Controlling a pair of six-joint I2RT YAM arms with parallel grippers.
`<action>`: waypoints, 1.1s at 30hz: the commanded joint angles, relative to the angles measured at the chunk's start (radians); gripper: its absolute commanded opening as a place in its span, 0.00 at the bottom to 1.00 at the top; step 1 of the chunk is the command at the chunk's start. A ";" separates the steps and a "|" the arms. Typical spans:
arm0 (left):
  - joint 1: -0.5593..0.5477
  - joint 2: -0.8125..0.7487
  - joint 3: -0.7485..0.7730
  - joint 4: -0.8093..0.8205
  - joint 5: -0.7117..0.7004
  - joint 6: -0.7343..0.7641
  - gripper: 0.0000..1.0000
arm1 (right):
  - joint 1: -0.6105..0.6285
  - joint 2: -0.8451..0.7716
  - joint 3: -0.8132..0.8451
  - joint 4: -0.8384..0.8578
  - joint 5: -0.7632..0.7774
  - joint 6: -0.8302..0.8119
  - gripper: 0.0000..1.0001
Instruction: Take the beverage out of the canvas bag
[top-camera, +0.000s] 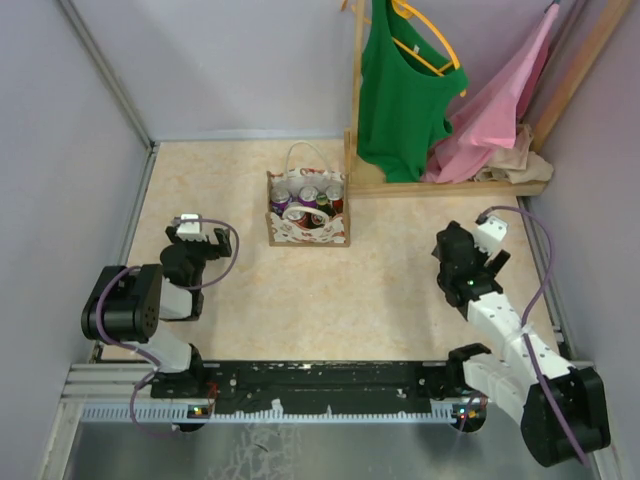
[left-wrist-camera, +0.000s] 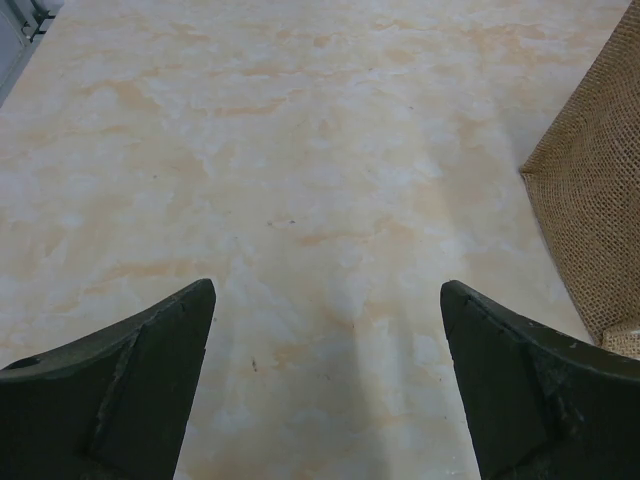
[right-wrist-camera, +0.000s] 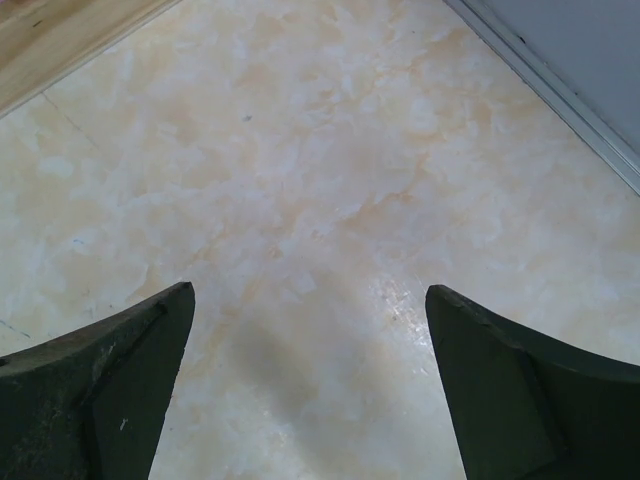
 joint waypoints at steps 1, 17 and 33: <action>-0.004 0.010 0.012 0.013 0.003 0.009 1.00 | 0.008 0.015 0.019 0.015 0.037 0.020 0.99; -0.003 0.010 0.014 0.013 0.004 0.009 1.00 | 0.189 0.120 0.078 0.105 0.066 -0.124 0.99; -0.004 0.010 0.014 0.012 0.003 0.009 1.00 | 0.351 0.396 0.505 0.381 -0.088 -0.422 0.65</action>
